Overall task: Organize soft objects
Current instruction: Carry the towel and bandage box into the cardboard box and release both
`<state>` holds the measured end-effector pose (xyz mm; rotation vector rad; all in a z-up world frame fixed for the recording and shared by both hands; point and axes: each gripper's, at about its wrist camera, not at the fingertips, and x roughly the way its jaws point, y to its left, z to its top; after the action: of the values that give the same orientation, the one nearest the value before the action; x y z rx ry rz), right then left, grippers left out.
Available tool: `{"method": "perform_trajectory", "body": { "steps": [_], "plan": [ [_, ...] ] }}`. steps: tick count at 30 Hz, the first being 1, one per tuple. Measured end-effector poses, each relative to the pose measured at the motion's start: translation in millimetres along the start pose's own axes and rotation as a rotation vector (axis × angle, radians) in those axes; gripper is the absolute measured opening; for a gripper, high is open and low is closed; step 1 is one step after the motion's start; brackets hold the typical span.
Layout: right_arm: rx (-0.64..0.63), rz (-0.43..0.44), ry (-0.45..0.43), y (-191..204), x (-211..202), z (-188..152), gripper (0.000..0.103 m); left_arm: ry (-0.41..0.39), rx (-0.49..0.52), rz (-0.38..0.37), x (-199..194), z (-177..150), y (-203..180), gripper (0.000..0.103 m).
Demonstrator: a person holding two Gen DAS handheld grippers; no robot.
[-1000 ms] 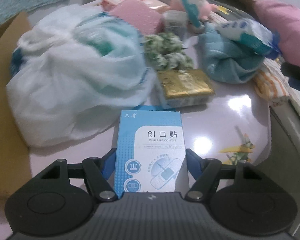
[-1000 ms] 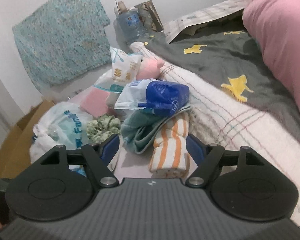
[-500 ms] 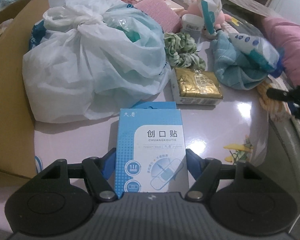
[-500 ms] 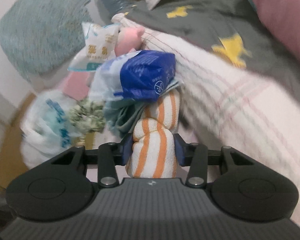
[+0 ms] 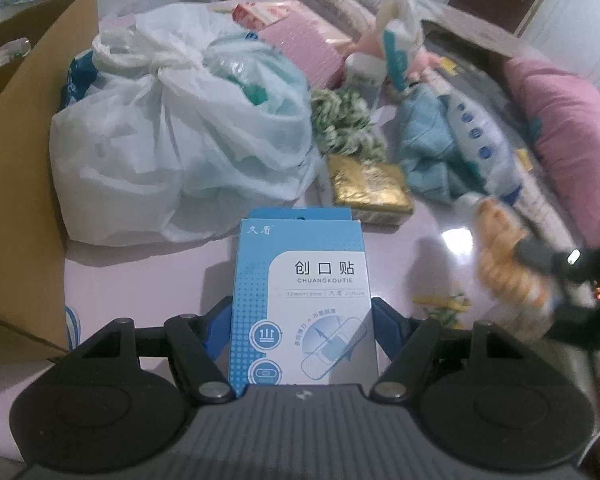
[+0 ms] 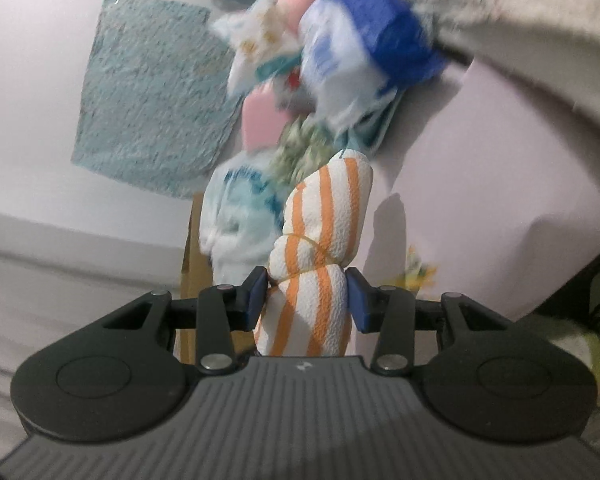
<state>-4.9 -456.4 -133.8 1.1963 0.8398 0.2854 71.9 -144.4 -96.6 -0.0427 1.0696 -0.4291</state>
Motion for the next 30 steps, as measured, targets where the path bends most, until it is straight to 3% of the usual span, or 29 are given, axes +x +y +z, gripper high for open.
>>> {"method": "perform_trajectory", "body": {
  "steps": [7, 14, 20, 23, 26, 30],
  "plan": [
    [-0.042, 0.070, 0.043, 22.4, 6.9, -29.0, 0.041, -0.059, -0.010, -0.056, -33.1, -2.5, -0.1, 0.072],
    [-0.214, 0.152, 0.090, 87.2, 10.5, -35.6, 0.042, -0.191, -0.042, -0.062, -98.0, 0.8, 21.1, 0.072],
    [-0.383, 0.249, 0.184, 170.8, 60.3, -40.1, 0.042, -0.331, -0.097, 0.050, -167.1, 15.6, 71.7, 0.072],
    [-0.431, 0.285, 0.248, 210.9, 101.6, -44.2, 0.042, -0.374, -0.138, 0.144, -192.9, 29.4, 108.9, 0.072],
    [-0.438, 0.302, 0.309, 244.4, 148.1, -46.0, 0.042, -0.374, -0.166, 0.246, -200.0, 49.1, 143.9, 0.072],
    [-0.449, 0.245, 0.342, 284.8, 221.7, -41.0, 0.042, -0.340, -0.195, 0.358, -188.7, 89.5, 197.5, 0.072]
  ]
}}
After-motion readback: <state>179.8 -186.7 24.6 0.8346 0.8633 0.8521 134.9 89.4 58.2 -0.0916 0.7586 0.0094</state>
